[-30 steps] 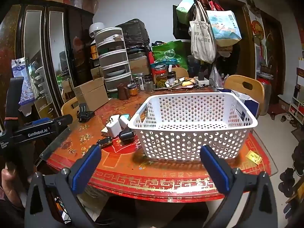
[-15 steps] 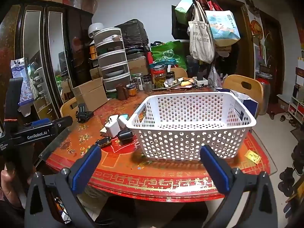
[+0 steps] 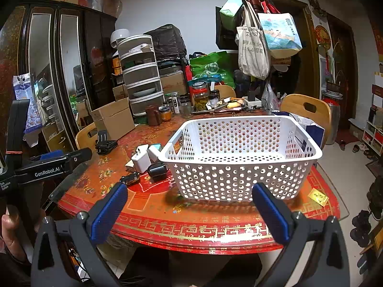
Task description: Organize rigid objects
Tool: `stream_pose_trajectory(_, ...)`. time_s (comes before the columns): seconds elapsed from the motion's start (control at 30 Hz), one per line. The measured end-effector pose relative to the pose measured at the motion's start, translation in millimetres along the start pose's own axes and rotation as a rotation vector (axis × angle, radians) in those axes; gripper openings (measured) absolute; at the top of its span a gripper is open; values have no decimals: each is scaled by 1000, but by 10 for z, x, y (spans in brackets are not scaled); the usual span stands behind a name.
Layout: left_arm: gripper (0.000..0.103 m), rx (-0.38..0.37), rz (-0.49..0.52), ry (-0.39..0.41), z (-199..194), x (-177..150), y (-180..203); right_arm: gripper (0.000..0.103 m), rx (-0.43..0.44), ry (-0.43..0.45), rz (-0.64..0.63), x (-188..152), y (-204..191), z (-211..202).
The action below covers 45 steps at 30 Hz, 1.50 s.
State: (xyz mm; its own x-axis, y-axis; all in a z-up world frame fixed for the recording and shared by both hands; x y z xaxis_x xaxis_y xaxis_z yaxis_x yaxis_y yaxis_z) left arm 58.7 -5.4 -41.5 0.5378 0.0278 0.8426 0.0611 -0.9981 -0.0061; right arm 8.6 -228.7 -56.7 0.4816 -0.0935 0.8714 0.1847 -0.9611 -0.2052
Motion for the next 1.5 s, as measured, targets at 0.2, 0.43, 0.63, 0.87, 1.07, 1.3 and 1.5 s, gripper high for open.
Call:
stream_pose_trajectory(0.2,103,-1,-2,-2,0,2,-9,103,0,0,0,1,2,-1)
stream_pose_trajectory(0.43,103,-1,-1,-4,14,-7,-19,103,0,0,0,4,1,0)
stream_pose_trajectory(0.63,103,-1,-3,-4,11,0,-18,103,-1,1,0,3,1,-2)
stream_pose_trajectory(0.87,103,-3,3,-8,17,-14,-5,103,-1,1,0,3,7,-5)
stream_pose_trajectory(1.07,103,-3,6,-12,27,-17,6,103,-1,0,1,1,5,-5)
stream_pose_trajectory(1.3,103,-2,6,-13,27,-19,5,103,-1,-1,1,-1,11,-4)
stream_pose_trajectory(1.5,103,-2,8,-15,39,-21,10,103,0,-1,1,-2,9,-3)
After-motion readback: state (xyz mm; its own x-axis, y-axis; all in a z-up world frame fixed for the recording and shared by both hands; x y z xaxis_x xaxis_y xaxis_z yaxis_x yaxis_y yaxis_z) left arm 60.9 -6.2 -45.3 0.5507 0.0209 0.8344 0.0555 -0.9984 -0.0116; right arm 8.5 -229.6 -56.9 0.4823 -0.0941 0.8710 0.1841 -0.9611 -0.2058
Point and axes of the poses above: each gripper's, at about its wrist camera, not at the fingertips, and z roughly the way its jaws point, y to its right, x to its top, the point moved 7 cm from there along z, roughly the way its jaws point, and after that the axes turned 4 degrees about x, right-handed, at the moved point
